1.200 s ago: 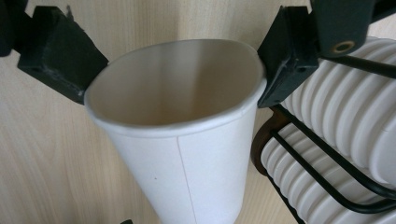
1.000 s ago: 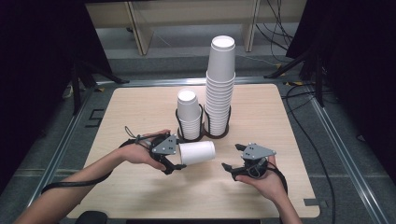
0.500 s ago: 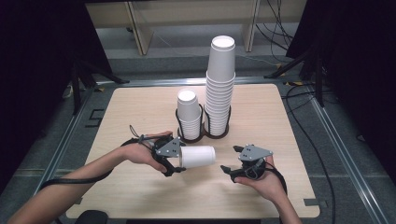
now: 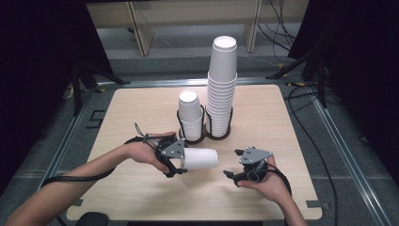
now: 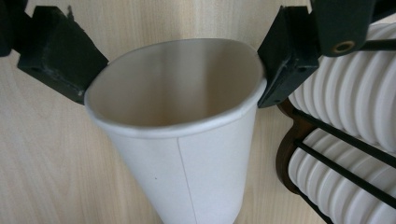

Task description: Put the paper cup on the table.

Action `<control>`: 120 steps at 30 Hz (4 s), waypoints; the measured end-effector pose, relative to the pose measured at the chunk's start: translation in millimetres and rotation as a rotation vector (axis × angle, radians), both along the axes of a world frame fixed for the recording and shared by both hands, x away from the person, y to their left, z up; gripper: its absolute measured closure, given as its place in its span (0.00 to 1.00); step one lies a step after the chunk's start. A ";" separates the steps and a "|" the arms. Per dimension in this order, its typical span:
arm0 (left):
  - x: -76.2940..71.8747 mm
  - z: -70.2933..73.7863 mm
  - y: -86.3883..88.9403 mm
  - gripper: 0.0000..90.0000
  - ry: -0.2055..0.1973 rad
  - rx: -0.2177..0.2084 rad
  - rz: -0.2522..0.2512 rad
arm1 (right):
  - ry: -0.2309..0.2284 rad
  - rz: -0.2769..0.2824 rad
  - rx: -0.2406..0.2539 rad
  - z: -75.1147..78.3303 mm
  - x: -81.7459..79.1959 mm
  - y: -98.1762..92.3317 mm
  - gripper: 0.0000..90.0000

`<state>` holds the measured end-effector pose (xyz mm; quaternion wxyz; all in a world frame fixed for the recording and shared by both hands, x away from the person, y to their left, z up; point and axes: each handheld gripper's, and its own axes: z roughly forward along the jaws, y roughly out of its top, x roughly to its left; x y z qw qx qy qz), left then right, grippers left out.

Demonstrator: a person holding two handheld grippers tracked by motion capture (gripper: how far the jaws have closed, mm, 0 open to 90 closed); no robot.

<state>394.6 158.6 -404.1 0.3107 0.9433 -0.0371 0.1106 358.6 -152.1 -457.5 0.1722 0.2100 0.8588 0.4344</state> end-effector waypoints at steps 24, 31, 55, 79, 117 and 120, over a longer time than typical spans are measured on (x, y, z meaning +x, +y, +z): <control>0.5 5.6 -6.8 0.20 0.035 0.103 -0.046 | -0.018 0.076 -0.060 9.1 1.3 9.9 0.17; 0.0 11.7 -10.1 0.20 0.040 0.138 -0.063 | -0.030 0.107 -0.069 16.2 1.6 15.9 0.16; 0.4 19.0 -19.0 0.20 0.049 0.216 -0.097 | -0.045 0.269 -0.032 32.6 4.6 63.2 0.16; -1.3 24.8 -21.9 0.20 0.041 0.221 -0.120 | -0.029 0.304 -0.042 22.4 10.8 87.7 0.16; -3.4 27.9 -25.3 0.20 0.034 0.238 -0.145 | -0.025 0.348 -0.069 14.1 13.2 96.8 0.18; -3.8 27.9 -25.4 0.20 0.031 0.240 -0.148 | -0.020 0.340 -0.074 13.8 12.3 95.8 0.18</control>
